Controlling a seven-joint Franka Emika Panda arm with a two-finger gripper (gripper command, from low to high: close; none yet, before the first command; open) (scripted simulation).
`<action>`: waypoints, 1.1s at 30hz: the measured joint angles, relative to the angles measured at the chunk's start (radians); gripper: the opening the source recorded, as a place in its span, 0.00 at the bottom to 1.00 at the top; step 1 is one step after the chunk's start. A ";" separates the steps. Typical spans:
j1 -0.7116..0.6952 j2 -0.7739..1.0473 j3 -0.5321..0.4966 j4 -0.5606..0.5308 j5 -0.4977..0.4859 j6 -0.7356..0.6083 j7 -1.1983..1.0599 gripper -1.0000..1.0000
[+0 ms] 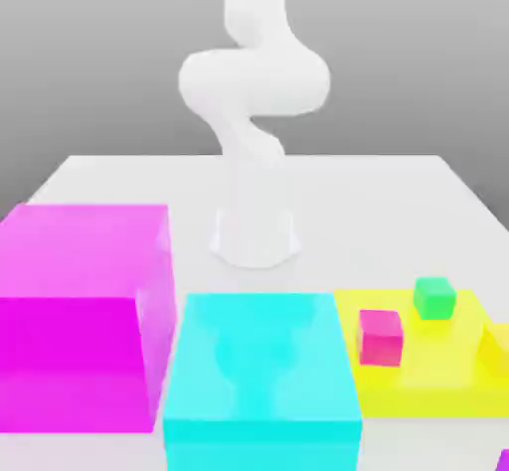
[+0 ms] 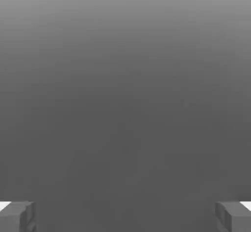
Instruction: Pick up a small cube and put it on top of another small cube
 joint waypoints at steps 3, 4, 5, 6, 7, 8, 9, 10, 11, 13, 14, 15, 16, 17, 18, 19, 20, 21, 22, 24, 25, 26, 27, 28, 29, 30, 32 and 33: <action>0.001 0.113 0.040 0.025 -0.005 0.018 0.036 0.50; 0.001 0.150 0.054 0.033 -0.009 0.024 0.048 0.50; 0.002 0.186 0.067 0.041 -0.013 0.030 0.061 0.50; 0.002 0.222 0.081 0.049 -0.017 0.036 0.074 0.50; 0.003 0.258 0.094 0.057 -0.022 0.042 0.088 0.50; 0.004 0.294 0.108 0.065 -0.027 0.047 0.102 0.50; 0.005 0.330 0.121 0.073 -0.034 0.053 0.116 0.50; 0.010 0.366 0.132 0.081 -0.042 0.059 0.132 0.50; 0.012 0.402 0.144 0.089 -0.050 0.065 0.148 0.50; 0.018 0.475 0.168 0.105 -0.068 0.076 0.181 0.50; 0.022 0.511 0.179 0.113 -0.078 0.082 0.198 0.50; 0.027 0.548 0.190 0.121 -0.089 0.087 0.216 0.50; 0.033 0.585 0.200 0.129 -0.100 0.093 0.234 0.50; 0.044 0.621 0.208 0.137 -0.111 0.098 0.252 0.50; 0.052 0.658 0.217 0.145 -0.123 0.104 0.270 0.50; 0.065 0.695 0.222 0.153 -0.135 0.109 0.288 0.50; 0.079 0.732 0.225 0.162 -0.145 0.114 0.305 0.50; 0.090 0.769 0.227 0.170 -0.156 0.119 0.323 0.50; 0.102 0.806 0.227 0.178 -0.165 0.124 0.340 0.50; 0.123 0.879 0.230 0.194 -0.184 0.135 0.373 0.50; 0.135 0.916 0.232 0.202 -0.192 0.141 0.388 0.50; 0.146 0.952 0.234 0.210 -0.200 0.146 0.404 0.50; 0.159 0.988 0.235 0.218 -0.206 0.152 0.418 0.50; 0.172 1.025 0.236 0.226 -0.212 0.158 0.432 0.50; 0.185 1.061 0.236 0.234 -0.217 0.163 0.446 0.50; 0.198 1.096 0.237 0.242 -0.221 0.169 0.459 0.50; 0.225 1.168 0.239 0.258 -0.227 0.181 0.484 0.50; 0.238 1.203 0.240 0.266 -0.228 0.188 0.495 0.50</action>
